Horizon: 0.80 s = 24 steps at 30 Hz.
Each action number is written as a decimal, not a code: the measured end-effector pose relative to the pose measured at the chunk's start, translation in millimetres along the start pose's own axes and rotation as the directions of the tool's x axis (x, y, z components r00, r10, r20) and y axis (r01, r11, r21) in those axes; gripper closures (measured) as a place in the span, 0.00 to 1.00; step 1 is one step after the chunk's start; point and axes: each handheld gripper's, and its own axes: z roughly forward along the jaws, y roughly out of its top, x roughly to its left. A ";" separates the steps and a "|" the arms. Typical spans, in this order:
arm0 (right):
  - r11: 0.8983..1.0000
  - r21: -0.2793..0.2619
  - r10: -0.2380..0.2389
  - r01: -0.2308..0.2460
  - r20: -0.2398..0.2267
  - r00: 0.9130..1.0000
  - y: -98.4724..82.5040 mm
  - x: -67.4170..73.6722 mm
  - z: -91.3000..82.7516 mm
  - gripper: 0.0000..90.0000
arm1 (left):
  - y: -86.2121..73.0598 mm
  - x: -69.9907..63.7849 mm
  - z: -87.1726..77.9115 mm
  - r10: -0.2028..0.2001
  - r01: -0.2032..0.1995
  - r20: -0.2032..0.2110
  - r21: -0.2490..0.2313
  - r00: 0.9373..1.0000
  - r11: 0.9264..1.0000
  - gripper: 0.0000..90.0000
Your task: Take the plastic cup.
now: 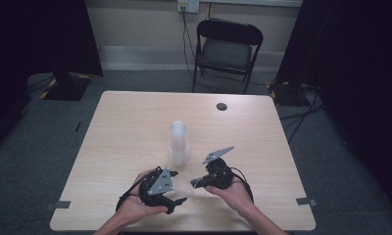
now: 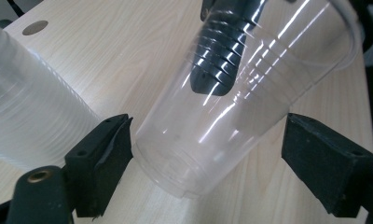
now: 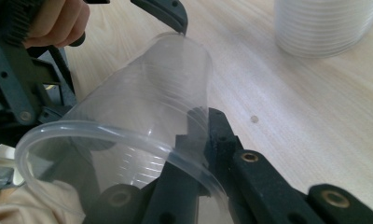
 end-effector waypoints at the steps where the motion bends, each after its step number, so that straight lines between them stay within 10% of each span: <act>1: 1.000 0.003 0.002 -0.002 -0.004 1.000 0.2 0.0 0.6 1.00 | 0.2 -0.3 0.6 0.016 -0.016 0.004 0.013 1.000 1.000 0.18; 24: 0.997 0.079 0.011 -0.007 -0.048 0.999 17.4 6.3 18.7 0.99 | 1.8 -9.5 5.6 0.066 -0.066 0.003 0.009 0.998 0.998 0.26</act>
